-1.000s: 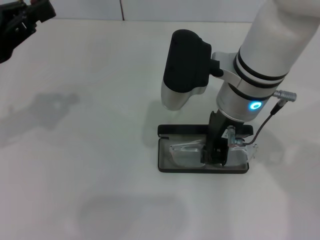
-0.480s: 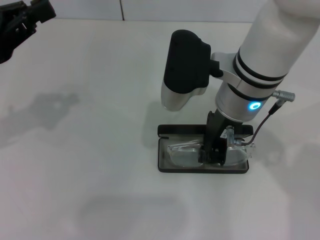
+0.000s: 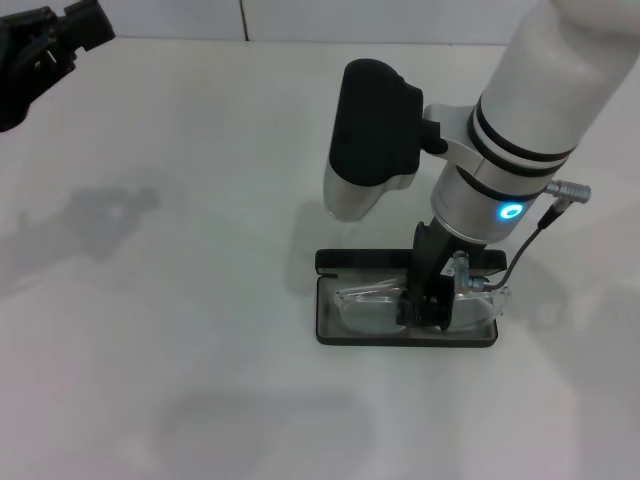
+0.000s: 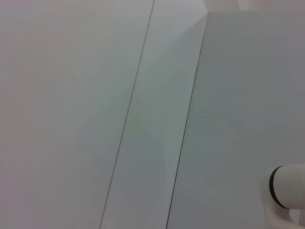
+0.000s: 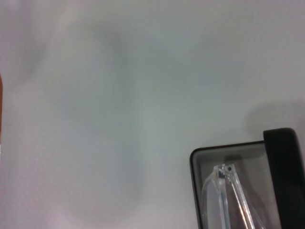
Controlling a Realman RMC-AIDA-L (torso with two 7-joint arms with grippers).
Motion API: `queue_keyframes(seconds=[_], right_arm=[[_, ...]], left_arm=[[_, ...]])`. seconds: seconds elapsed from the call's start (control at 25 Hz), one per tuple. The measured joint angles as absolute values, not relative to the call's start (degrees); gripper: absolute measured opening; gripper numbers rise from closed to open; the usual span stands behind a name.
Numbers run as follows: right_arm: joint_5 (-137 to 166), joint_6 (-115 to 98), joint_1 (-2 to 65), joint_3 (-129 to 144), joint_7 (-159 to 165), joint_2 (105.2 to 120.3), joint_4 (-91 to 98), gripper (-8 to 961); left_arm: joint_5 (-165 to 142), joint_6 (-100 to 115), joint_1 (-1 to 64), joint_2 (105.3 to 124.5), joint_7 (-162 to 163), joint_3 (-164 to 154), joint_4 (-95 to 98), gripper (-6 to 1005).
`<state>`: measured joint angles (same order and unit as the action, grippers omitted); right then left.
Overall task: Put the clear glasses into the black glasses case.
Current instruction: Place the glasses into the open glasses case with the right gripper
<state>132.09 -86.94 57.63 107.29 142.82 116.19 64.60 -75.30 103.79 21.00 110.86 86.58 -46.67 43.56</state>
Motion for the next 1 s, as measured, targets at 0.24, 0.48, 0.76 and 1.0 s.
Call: queue_keyframes(seconds=[0.24, 0.48, 0.76, 1.0], right_arm=[[132.2, -86.8, 57.6, 107.2, 142.8, 116.19, 64.6, 113], [132.3, -86.8, 57.5, 107.1, 142.8, 116.19, 64.5, 114], [132.4, -86.7, 57.5, 107.3, 142.8, 116.19, 63.8, 114], [132.4, -86.4, 57.5, 107.1, 142.8, 116.19, 63.7, 114]], left_arm=[[-75.3, 103.8, 21.0, 110.99, 86.6, -46.7, 43.6, 76], [-75.3, 103.8, 21.0, 111.17, 86.6, -46.7, 43.6, 77], [-75.3, 103.8, 21.0, 111.19, 86.6, -46.7, 43.6, 77], [-75.3, 103.8, 21.0, 111.27, 86.6, -46.7, 43.6, 78]])
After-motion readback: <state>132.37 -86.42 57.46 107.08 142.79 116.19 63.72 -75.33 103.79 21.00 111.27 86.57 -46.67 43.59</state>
